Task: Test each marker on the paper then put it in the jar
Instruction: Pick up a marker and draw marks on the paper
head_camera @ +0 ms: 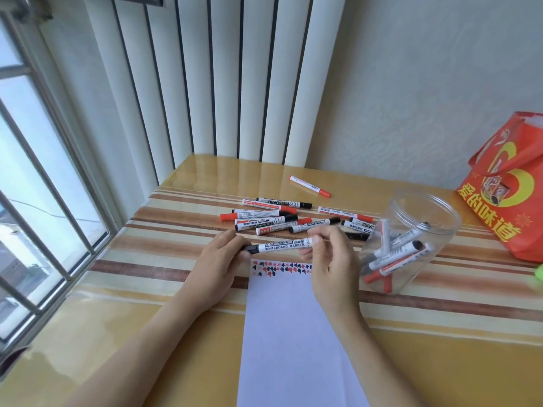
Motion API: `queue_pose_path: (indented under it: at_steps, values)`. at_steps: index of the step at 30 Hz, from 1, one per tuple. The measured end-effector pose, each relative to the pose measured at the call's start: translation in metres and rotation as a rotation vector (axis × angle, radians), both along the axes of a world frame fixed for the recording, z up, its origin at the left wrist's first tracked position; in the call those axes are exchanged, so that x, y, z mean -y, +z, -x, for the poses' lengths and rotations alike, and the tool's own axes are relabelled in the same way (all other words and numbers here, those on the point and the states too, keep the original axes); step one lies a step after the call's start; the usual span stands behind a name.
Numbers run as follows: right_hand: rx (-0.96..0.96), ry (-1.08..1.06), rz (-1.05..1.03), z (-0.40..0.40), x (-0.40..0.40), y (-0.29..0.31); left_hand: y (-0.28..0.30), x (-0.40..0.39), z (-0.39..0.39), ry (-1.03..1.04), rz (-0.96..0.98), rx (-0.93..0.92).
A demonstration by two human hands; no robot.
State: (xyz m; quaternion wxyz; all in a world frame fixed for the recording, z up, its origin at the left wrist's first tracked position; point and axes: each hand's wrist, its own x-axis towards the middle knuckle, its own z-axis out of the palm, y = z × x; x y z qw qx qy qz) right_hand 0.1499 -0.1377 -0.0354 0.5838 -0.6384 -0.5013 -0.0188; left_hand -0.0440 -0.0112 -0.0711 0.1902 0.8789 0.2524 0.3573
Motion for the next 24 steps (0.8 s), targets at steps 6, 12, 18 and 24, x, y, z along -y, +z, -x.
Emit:
queue_pose_path:
  at_steps: [6, 12, 18, 24]
  values:
    - [0.719, -0.006, 0.215, 0.011, -0.001, -0.005, 0.005, 0.008, -0.003, -0.053, -0.069, -0.077]
    - [0.738, 0.052, 0.324, 0.028, -0.005, -0.024, 0.007, 0.012, -0.002, -0.144, -0.072, -0.139]
    - [0.761, 0.044, 0.343, 0.028, -0.004, -0.028, 0.004, 0.012, -0.002, -0.098, -0.128, -0.140]
    - [0.734, 0.039, 0.391, 0.028, -0.002, -0.026, 0.005, 0.011, 0.000, -0.063, -0.146, -0.083]
